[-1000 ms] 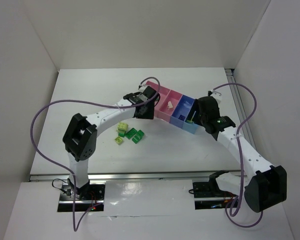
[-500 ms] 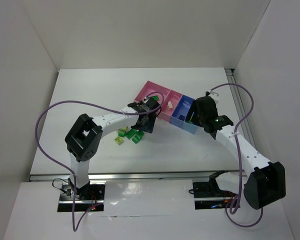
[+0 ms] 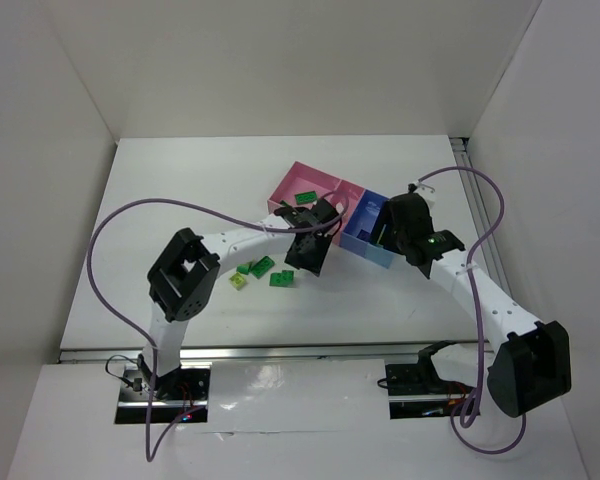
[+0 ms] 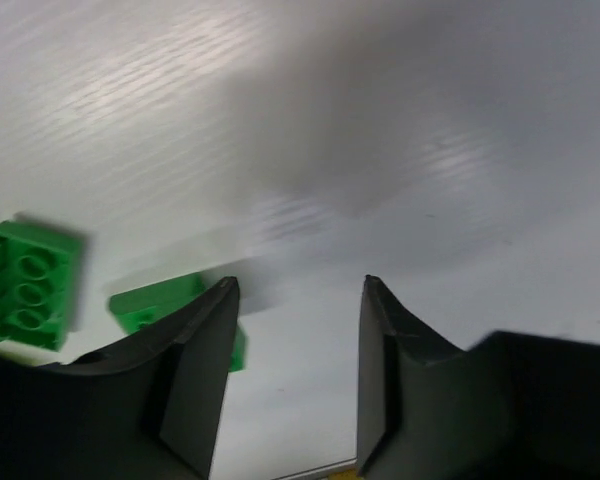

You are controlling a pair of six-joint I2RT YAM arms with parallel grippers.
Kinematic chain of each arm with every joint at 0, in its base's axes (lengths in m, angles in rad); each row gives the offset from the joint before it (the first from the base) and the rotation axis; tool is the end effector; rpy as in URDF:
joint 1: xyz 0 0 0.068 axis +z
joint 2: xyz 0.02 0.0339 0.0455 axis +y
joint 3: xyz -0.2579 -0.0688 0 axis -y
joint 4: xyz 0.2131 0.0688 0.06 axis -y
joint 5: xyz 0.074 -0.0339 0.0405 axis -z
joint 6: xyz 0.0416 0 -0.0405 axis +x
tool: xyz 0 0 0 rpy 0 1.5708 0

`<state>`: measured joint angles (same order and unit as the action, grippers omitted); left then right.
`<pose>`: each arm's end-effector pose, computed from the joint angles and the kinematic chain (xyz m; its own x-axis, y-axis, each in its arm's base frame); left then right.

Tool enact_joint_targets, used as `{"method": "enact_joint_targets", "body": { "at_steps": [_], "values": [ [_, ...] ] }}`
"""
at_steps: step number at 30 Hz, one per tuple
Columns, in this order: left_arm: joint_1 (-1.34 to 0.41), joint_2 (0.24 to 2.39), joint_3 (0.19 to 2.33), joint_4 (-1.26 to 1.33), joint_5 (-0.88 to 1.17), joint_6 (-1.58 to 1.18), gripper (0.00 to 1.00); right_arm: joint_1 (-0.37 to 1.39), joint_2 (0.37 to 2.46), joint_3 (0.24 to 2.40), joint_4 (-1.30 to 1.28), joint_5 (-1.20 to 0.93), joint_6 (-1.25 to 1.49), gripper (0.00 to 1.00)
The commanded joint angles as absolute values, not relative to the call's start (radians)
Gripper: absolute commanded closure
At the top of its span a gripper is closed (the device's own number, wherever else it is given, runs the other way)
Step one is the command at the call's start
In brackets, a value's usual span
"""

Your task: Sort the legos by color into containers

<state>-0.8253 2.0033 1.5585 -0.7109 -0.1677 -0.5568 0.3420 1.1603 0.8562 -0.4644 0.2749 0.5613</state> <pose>0.2715 -0.2838 0.2049 -0.8857 0.1912 -0.4231 0.2482 0.9651 -0.0835 0.2114 0.0633 0.2641 -0.6283 0.3201 -0.7091 0.2309 0.9471 0.2230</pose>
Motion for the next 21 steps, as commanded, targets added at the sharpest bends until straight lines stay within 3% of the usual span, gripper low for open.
{"method": "enact_joint_targets", "body": {
  "at_steps": [1,2,4,11,21],
  "values": [
    [-0.864,2.022,1.64,-0.721,-0.11,-0.566,0.43,0.354,1.16,0.884,-0.451,0.293,0.577,0.25],
    [-0.864,2.007,1.64,-0.721,-0.138,-0.566,0.34,0.354,1.16,0.884,-0.451,0.293,0.577,0.25],
    [-0.844,1.98,1.64,-0.721,-0.166,-0.566,0.29,0.354,1.15,0.884,-0.46,0.293,0.577,0.25],
    [-0.732,1.927,1.477,-0.72,-0.363,-0.508,0.3,0.354,1.141,0.874,-0.449,0.293,0.568,0.25],
    [-0.62,1.959,1.433,-0.65,-0.291,-0.489,0.3,0.354,1.164,0.874,-0.44,0.273,0.568,0.25]
  ]
}}
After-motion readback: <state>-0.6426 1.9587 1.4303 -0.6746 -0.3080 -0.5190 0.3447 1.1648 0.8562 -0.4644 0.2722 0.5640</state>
